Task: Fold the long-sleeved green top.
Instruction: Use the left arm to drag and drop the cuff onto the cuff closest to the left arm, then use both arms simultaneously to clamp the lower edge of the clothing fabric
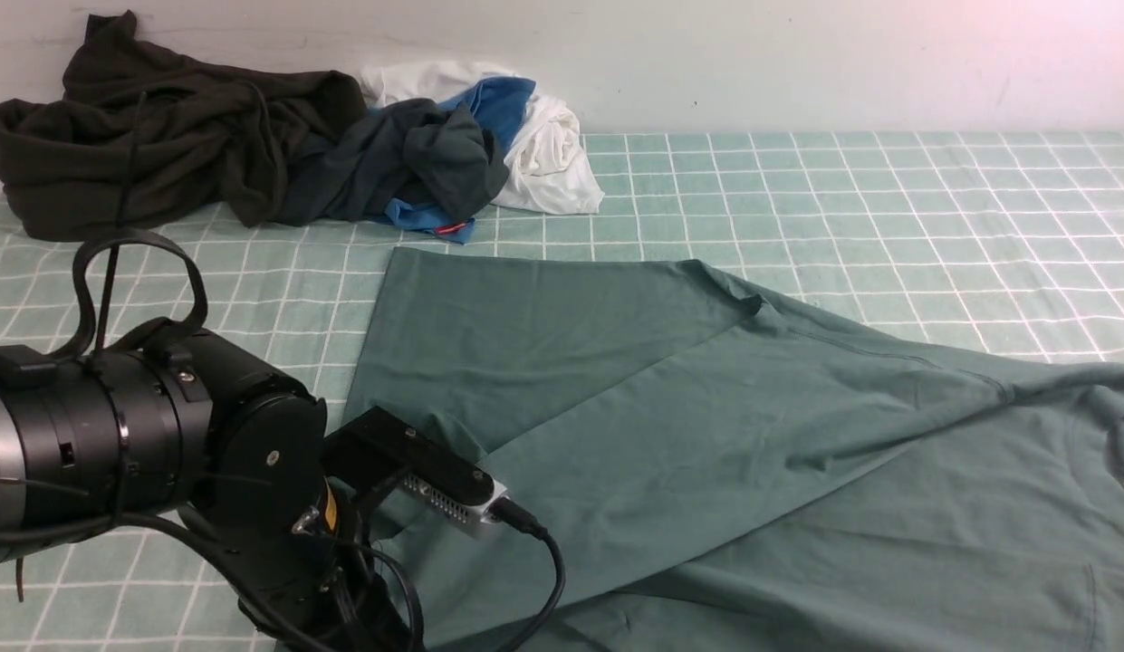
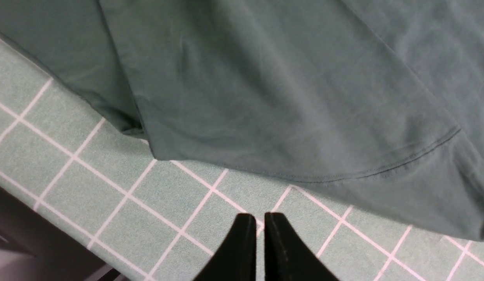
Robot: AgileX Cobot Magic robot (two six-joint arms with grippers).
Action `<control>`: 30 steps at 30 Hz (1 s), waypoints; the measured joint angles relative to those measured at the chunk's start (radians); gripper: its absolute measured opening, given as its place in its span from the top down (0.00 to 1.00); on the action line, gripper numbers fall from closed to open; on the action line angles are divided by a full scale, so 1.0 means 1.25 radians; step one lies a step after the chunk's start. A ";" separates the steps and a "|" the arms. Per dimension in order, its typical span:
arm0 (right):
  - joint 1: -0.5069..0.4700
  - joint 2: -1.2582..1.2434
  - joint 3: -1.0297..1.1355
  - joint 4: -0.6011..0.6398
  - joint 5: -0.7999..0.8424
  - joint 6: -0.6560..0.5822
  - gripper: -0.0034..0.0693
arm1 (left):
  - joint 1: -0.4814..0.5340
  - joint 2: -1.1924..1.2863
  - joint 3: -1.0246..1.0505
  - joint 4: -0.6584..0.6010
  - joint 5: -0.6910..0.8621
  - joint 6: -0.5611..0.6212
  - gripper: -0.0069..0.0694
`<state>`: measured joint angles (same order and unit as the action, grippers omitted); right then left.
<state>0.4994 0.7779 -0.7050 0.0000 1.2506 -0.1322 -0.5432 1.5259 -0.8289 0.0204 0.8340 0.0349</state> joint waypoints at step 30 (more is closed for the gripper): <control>0.119 0.081 0.000 0.062 -0.063 -0.112 0.49 | -0.046 -0.038 0.177 -0.090 -0.006 0.502 0.30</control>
<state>0.6481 0.8795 -0.7050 0.0772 1.1715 -0.2721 -0.6010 1.4785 -0.6078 -0.0919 0.8262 0.6621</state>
